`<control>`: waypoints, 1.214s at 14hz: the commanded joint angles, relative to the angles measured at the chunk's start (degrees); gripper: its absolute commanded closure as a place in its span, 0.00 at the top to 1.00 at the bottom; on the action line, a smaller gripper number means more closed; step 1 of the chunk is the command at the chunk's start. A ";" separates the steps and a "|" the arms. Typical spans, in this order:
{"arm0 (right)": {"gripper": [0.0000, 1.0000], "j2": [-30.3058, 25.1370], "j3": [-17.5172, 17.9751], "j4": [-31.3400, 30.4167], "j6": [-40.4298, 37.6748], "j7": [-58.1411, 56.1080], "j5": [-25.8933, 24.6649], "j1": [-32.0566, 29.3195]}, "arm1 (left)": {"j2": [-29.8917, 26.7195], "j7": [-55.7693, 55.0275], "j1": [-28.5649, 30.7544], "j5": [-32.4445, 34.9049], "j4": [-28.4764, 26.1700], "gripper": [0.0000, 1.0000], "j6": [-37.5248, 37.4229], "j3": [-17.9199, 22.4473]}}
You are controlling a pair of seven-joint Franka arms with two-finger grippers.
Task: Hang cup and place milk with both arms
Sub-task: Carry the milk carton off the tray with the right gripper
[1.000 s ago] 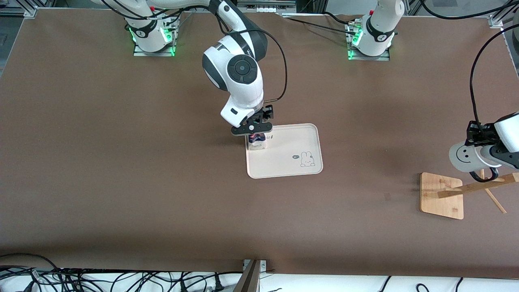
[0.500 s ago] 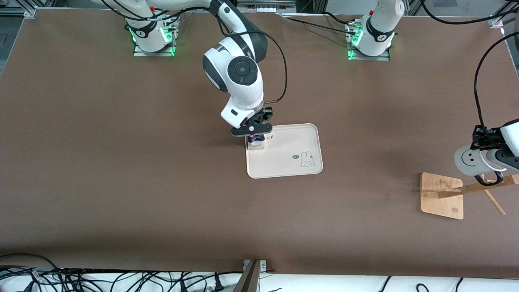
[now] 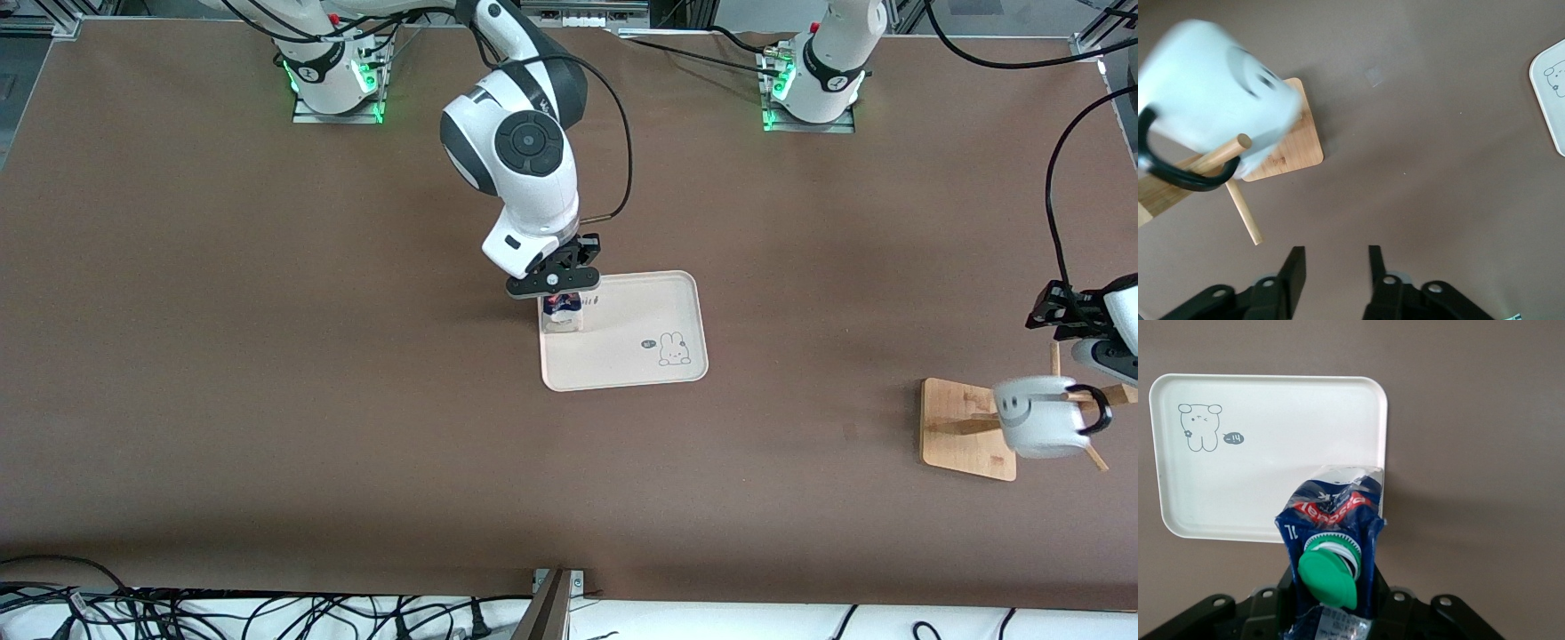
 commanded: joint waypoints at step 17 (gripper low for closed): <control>0.48 -25.72 -10.87 -41.06 13.35 -43.15 1.78 -27.80 | -7.29 -16.96 -12.03 -1.02 4.91 1.00 -14.55 -2.90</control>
